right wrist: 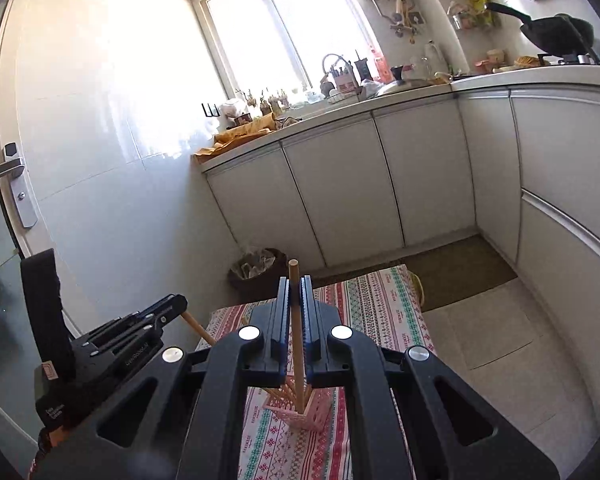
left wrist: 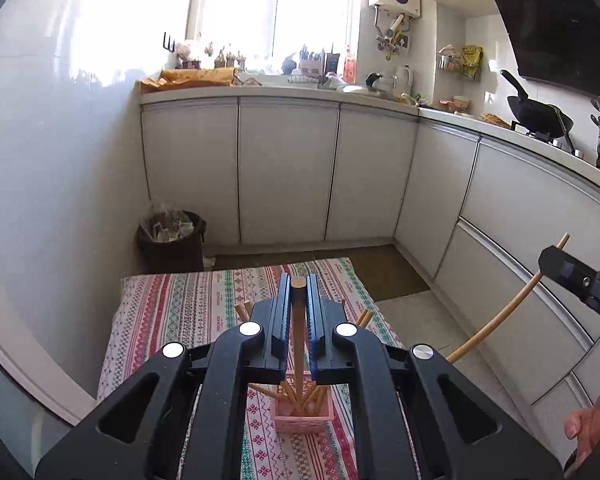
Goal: Organize utensils
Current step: 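Carry both chopsticks upright over the pink holder and lower them in, then open both tools to release the chopsticks and pull back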
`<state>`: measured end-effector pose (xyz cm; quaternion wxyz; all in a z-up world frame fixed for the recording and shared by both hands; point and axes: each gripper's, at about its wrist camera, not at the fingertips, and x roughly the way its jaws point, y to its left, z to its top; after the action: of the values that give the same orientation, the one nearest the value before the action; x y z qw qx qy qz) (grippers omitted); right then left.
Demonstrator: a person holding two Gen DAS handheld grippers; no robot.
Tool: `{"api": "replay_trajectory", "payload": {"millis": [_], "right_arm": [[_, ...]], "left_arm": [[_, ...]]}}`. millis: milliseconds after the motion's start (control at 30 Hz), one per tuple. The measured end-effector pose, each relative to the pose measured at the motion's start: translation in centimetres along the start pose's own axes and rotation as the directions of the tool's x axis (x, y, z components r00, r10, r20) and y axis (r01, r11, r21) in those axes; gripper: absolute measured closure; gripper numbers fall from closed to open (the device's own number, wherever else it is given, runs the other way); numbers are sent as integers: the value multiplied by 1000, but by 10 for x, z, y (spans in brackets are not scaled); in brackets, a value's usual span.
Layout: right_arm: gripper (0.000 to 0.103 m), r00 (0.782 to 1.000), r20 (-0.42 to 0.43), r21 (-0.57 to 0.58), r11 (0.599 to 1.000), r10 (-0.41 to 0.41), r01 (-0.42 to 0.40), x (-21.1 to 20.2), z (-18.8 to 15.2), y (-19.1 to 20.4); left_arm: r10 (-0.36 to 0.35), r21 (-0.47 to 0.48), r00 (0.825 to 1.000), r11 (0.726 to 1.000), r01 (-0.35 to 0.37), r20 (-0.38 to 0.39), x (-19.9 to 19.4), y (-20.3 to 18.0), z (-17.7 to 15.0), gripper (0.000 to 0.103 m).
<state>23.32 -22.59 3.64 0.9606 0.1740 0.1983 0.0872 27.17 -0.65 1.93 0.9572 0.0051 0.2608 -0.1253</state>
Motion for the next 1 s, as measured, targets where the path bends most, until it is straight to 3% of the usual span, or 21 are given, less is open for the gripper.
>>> {"api": "replay_trajectory", "payload": {"millis": [100, 133, 167, 333, 567, 767, 867, 1000], "right_arm": [[97, 1000, -17, 3, 1000, -1, 2, 16, -5, 1], [97, 1000, -20, 0, 1000, -2, 2, 20, -6, 3], [97, 1000, -22, -4, 1000, -3, 3, 25, -7, 4], [97, 1000, -29, -28, 1000, -3, 2, 35, -10, 16], [97, 999, -28, -82, 996, -28, 26, 52, -15, 36], [97, 997, -63, -109, 993, -48, 41, 88, -36, 42], [96, 991, -122, -104, 993, -62, 49, 108, -53, 38], [93, 987, -140, -94, 993, -82, 69, 102, -59, 35]], "left_arm": [[-6, -27, 999, 1000, 5, -32, 16, 8, -13, 93], [-4, -40, 1000, 999, 3, -26, 15, 12, -17, 84], [-2, -56, 1000, 998, 1, -9, 9, 16, -20, 76], [-10, -178, 997, 984, 25, 81, -29, 42, -23, 59], [0, -304, 995, 952, 29, 96, -54, 73, -37, 56], [15, -321, 998, 947, 4, 56, -45, 83, -41, 56], [17, -325, 999, 946, -4, 36, -44, 87, -46, 56], [15, -311, 1000, 950, -9, 17, -45, 88, -51, 53]]}}
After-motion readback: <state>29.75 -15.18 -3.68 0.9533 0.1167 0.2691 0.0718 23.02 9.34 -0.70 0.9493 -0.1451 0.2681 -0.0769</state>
